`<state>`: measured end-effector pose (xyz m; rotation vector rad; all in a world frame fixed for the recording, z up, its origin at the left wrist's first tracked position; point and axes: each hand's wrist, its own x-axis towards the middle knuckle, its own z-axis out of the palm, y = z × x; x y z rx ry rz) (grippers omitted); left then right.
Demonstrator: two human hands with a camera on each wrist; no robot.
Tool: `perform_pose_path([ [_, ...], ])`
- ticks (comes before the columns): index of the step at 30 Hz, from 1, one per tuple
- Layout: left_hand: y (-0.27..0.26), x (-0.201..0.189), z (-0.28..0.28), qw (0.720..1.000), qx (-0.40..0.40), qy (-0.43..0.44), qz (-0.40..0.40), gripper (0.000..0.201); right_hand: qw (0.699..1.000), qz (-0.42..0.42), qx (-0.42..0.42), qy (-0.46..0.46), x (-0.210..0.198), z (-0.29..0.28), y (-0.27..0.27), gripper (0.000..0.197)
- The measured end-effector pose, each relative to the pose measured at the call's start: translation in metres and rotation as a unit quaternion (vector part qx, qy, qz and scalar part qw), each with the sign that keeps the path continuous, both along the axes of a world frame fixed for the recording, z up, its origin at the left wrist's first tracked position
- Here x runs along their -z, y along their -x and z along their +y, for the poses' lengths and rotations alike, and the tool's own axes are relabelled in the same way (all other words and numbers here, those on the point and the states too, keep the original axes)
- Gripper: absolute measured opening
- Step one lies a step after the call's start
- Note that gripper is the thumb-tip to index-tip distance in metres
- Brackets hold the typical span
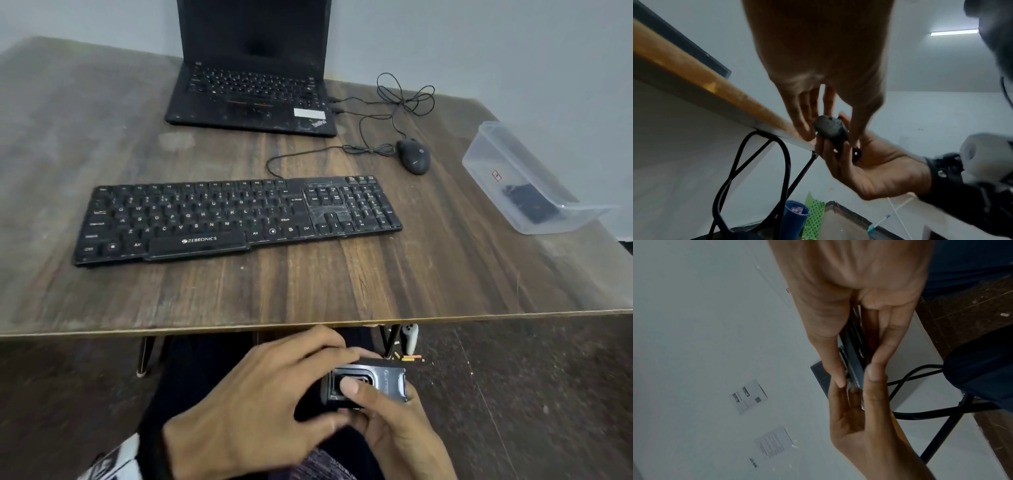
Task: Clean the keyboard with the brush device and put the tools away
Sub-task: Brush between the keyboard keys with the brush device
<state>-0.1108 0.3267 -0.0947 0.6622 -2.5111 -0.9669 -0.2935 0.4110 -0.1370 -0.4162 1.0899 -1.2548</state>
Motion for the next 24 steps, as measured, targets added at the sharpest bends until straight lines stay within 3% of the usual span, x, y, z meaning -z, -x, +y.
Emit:
perform_pose_path([
  [2, 0.001, 0.012, 0.002, 0.996, -0.036, -0.026, 0.079, 0.063, 1.0, 0.01, 0.0, -0.003, -0.003, -0.001, -0.001, 0.092],
  [8, 0.003, 0.021, 0.002, 0.988, -0.072, -0.064, 0.123, 0.057, 0.998, 0.069, -0.002, -0.001, -0.013, 0.001, 0.002, 0.104],
  [13, 0.006, 0.012, -0.006, 0.982, -0.079, -0.052, 0.165, 0.052, 0.959, 0.265, 0.066, 0.07, -0.034, 0.0, -0.006, 0.088],
  [15, 0.007, 0.008, -0.009, 0.979, -0.085, -0.047, 0.177, 0.051, 0.946, 0.3, 0.087, 0.091, -0.04, -0.001, -0.009, 0.083],
  [24, -0.001, 0.016, -0.01, 0.977, -0.083, -0.031, 0.195, 0.052, 0.986, 0.167, -0.01, -0.002, -0.036, -0.01, 0.003, 0.059],
])
